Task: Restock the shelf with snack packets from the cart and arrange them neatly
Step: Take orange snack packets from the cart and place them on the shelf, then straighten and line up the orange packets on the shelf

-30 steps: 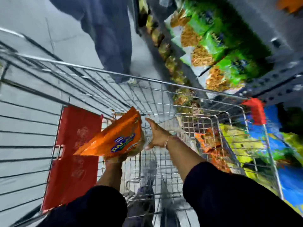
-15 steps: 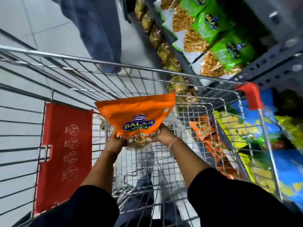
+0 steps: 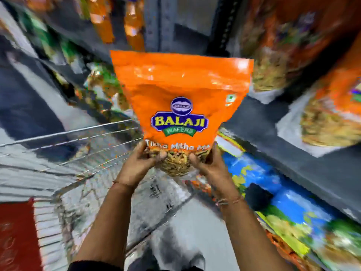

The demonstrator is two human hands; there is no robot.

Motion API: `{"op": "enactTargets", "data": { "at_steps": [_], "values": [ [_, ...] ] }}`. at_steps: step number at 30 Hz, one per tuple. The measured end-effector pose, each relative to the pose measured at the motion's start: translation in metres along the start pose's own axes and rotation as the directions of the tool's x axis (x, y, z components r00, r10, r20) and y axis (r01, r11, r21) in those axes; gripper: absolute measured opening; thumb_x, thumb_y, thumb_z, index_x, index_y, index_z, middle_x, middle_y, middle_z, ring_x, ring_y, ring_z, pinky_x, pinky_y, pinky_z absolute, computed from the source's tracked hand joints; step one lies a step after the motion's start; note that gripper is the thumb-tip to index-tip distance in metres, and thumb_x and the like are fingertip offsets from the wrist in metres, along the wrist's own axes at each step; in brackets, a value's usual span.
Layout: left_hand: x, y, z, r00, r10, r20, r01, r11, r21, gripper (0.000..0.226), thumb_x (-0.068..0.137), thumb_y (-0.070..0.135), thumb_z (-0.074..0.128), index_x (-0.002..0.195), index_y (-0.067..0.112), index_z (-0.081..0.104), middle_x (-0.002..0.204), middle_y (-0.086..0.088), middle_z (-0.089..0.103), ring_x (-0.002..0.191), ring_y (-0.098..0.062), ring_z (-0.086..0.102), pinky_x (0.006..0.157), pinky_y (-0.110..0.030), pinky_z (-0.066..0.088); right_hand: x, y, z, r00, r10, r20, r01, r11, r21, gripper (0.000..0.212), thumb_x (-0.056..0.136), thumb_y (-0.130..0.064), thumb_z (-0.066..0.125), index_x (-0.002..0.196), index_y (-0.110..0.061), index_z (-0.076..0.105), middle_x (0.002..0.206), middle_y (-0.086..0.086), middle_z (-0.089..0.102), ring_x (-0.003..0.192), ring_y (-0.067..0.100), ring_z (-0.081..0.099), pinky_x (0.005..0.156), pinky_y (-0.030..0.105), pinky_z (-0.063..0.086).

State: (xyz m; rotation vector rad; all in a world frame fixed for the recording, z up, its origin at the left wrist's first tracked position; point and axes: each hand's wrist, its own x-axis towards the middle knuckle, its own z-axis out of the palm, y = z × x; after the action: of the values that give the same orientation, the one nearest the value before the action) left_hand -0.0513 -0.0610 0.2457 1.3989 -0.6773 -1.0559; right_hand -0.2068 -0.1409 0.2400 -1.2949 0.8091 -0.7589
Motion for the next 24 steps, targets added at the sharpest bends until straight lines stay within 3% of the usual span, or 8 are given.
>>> {"op": "enactTargets", "data": {
  "at_steps": [2, 4, 6, 9, 14, 18, 22, 24],
  "values": [
    [0.009, 0.019, 0.043, 0.986, 0.071, 0.149, -0.079, 0.996, 0.052, 0.037, 0.080, -0.009, 0.055, 0.090, 0.026, 0.048, 0.058, 0.032, 0.066, 0.061, 0.017, 0.059, 0.060, -0.002, 0.046, -0.019, -0.023, -0.042, 0.991, -0.076, -0.114, 0.077, 0.997, 0.004, 0.061, 0.058, -0.041, 0.077, 0.111, -0.027, 0.050, 0.109, -0.014, 0.065, 0.096, -0.003, 0.061, 0.080, 0.018, 0.050],
    [0.013, 0.032, 0.085, 0.948, 0.113, 0.298, -0.152, 0.982, 0.111, 0.037, 0.072, 0.014, 0.072, 0.096, 0.029, 0.048, 0.075, 0.025, 0.071, 0.077, 0.013, 0.062, 0.073, -0.006, 0.048, -0.040, -0.039, -0.081, 0.964, -0.134, -0.230, 0.131, 0.991, -0.028, 0.062, 0.053, -0.052, 0.078, 0.106, -0.031, 0.053, 0.100, -0.020, 0.069, 0.095, -0.003, 0.061, 0.083, 0.020, 0.051],
    [0.009, 0.046, 0.143, 0.860, 0.153, 0.486, -0.249, 0.958, 0.140, 0.068, 0.052, 0.038, 0.083, 0.107, 0.029, 0.046, 0.106, 0.012, 0.065, 0.093, 0.008, 0.061, 0.085, -0.010, 0.048, -0.065, -0.055, -0.129, 0.915, -0.198, -0.351, 0.185, 0.980, -0.071, 0.059, 0.056, -0.048, 0.077, 0.108, -0.033, 0.052, 0.101, -0.020, 0.067, 0.091, -0.007, 0.059, 0.077, 0.014, 0.051],
    [0.011, 0.040, 0.233, 0.744, 0.151, 0.651, -0.326, 0.932, 0.157, 0.087, 0.053, 0.006, 0.084, 0.125, 0.010, 0.035, 0.111, 0.007, 0.052, 0.081, 0.022, 0.056, 0.077, 0.000, 0.043, -0.101, -0.065, -0.200, 0.815, -0.251, -0.522, 0.227, 0.968, -0.111, 0.043, 0.072, -0.025, 0.061, 0.113, -0.027, 0.048, 0.105, -0.011, 0.061, 0.088, -0.005, 0.059, 0.073, 0.016, 0.050],
    [0.017, 0.015, 0.342, 0.752, 0.132, 0.646, -0.426, 0.845, 0.323, 0.084, 0.061, 0.010, 0.081, 0.131, 0.008, 0.036, 0.134, -0.014, 0.052, 0.122, -0.026, 0.049, 0.097, -0.027, 0.038, -0.125, -0.063, -0.289, 0.716, -0.259, -0.648, 0.192, 0.966, -0.174, 0.047, 0.084, -0.009, 0.058, 0.128, -0.006, 0.040, 0.113, 0.006, 0.058, 0.095, 0.004, 0.061, 0.085, 0.028, 0.053],
    [0.029, 0.011, 0.407, 0.719, 0.120, 0.684, -0.488, 0.789, 0.374, 0.088, 0.063, 0.011, 0.080, 0.136, 0.011, 0.031, 0.139, -0.015, 0.048, 0.126, -0.031, 0.045, 0.104, -0.037, 0.037, -0.123, -0.065, -0.336, 0.660, -0.247, -0.709, 0.200, 0.968, -0.151, 0.055, 0.075, -0.026, 0.061, 0.125, -0.016, 0.041, 0.121, 0.008, 0.055, 0.115, 0.028, 0.053, 0.100, 0.054, 0.044],
    [0.041, 0.010, 0.438, 0.728, 0.089, 0.680, -0.468, 0.789, 0.398, 0.086, 0.067, 0.012, 0.077, 0.137, 0.014, 0.028, 0.139, -0.011, 0.048, 0.127, -0.027, 0.045, 0.103, -0.031, 0.034, -0.109, -0.062, -0.359, 0.614, -0.301, -0.729, 0.269, 0.949, -0.165, 0.060, 0.069, -0.048, 0.071, 0.120, -0.029, 0.044, 0.126, 0.007, 0.053, 0.114, 0.017, 0.054, 0.097, 0.040, 0.047],
    [0.046, 0.006, 0.447, 0.730, 0.098, 0.676, -0.459, 0.804, 0.378, 0.086, 0.068, 0.014, 0.077, 0.138, 0.015, 0.027, 0.139, -0.011, 0.048, 0.128, -0.028, 0.044, 0.106, -0.035, 0.033, -0.103, -0.059, -0.365, 0.594, -0.317, -0.739, 0.306, 0.939, -0.156, 0.045, 0.083, -0.030, 0.062, 0.123, -0.023, 0.042, 0.123, 0.004, 0.053, 0.107, 0.007, 0.057, 0.094, 0.036, 0.045]
  ]
}}
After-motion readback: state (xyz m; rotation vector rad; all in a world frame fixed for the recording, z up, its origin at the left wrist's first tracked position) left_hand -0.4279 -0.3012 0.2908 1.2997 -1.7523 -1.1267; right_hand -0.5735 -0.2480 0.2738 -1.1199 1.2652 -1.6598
